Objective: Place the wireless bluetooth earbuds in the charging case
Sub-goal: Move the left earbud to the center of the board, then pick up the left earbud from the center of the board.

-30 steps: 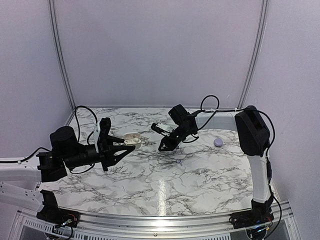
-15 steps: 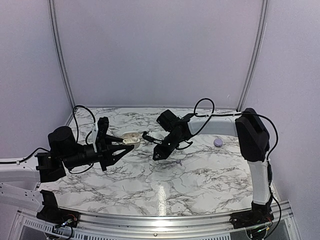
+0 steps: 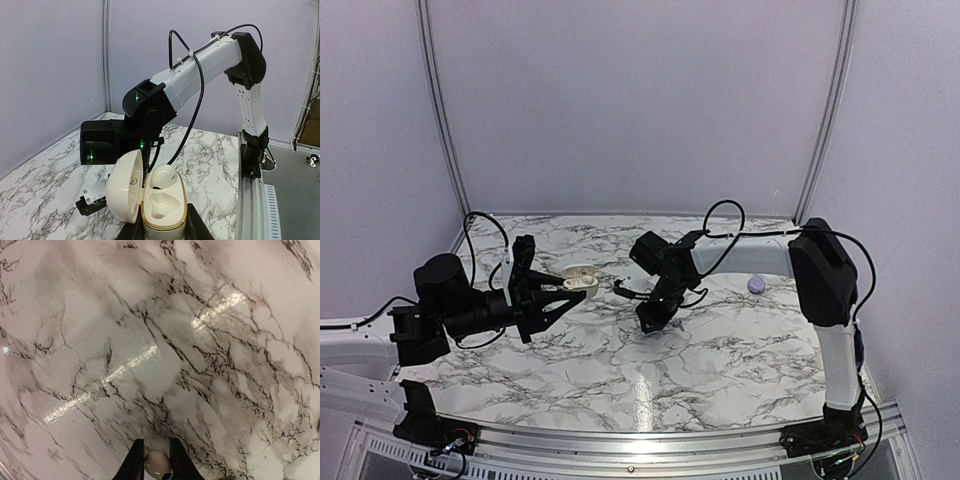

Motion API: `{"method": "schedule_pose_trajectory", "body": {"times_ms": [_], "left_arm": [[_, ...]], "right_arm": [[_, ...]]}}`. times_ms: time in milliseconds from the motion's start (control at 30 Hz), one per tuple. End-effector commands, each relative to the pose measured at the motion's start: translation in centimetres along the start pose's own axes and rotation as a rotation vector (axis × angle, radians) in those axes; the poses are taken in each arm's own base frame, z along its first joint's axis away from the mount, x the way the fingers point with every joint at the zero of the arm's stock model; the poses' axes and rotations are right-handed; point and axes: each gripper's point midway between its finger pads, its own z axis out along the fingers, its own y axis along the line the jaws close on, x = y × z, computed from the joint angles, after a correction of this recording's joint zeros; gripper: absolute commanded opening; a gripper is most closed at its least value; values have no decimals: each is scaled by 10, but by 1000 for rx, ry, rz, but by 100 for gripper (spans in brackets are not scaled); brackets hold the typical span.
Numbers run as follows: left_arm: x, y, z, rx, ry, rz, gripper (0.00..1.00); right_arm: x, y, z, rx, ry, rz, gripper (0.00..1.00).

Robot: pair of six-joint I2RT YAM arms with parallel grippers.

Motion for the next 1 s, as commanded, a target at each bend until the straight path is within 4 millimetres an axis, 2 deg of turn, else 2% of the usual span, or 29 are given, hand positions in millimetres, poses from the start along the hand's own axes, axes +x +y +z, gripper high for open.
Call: {"method": "schedule_pose_trajectory", "body": {"times_ms": [0, 333, 567, 800, 967], "left_arm": [[-4, -2, -2, 10, -14, 2, 0], [-6, -2, -4, 10, -19, 4, 0], [-5, -2, -5, 8, -17, 5, 0], [-7, -2, -6, 8, -20, 6, 0], [-7, -2, -7, 5, -20, 6, 0]], "right_arm": [[14, 0, -9, 83, 65, -2, 19], [29, -1, -11, 177, 168, -64, 31], [23, -3, -11, 220, 188, -94, 32], [14, 3, -8, 208, 197, -124, 32], [15, 3, -4, 208, 218, -132, 31]]}}
